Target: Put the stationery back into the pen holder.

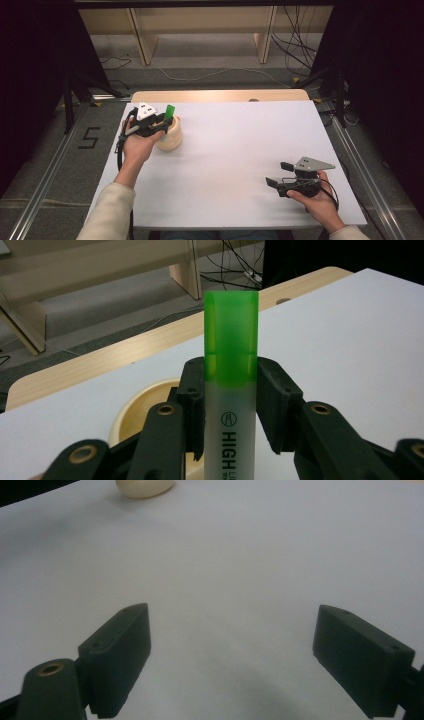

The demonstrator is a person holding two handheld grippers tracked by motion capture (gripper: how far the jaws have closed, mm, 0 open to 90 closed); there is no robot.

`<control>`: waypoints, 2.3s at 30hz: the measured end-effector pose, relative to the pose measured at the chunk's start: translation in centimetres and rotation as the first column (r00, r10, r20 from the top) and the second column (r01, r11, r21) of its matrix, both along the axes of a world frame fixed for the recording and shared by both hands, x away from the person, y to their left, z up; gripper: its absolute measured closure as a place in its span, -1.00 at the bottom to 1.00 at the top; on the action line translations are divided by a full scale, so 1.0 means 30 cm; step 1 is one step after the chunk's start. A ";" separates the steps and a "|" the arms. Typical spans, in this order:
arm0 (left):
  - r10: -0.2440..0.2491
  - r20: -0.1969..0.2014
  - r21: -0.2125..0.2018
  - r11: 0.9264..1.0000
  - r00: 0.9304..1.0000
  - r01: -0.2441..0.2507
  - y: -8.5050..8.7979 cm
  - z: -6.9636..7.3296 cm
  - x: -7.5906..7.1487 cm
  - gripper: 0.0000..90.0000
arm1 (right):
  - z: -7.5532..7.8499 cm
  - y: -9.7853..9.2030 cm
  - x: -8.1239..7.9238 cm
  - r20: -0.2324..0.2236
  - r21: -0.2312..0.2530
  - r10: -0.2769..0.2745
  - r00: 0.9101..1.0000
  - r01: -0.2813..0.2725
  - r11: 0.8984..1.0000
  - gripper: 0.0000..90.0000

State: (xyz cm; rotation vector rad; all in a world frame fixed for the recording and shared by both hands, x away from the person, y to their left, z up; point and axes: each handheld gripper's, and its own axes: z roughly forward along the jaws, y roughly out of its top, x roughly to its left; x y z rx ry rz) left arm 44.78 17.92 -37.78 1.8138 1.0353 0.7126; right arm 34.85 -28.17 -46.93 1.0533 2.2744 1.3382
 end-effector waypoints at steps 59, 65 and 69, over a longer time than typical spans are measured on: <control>-0.007 0.114 0.038 0.999 0.993 0.002 -0.019 -0.010 0.127 0.48 | -0.001 0.001 0.002 0.005 0.004 0.008 1.000 -0.008 1.000 -0.63; -0.007 0.116 0.040 0.999 0.993 0.002 -0.019 -0.018 0.136 0.48 | 0.000 0.001 0.001 -0.002 0.004 0.004 1.000 -0.004 1.000 -0.63; -0.009 0.115 0.041 0.999 0.993 0.005 -0.021 -0.022 0.139 0.48 | -0.001 0.001 0.002 -0.002 0.006 0.003 1.000 -0.003 1.000 -0.63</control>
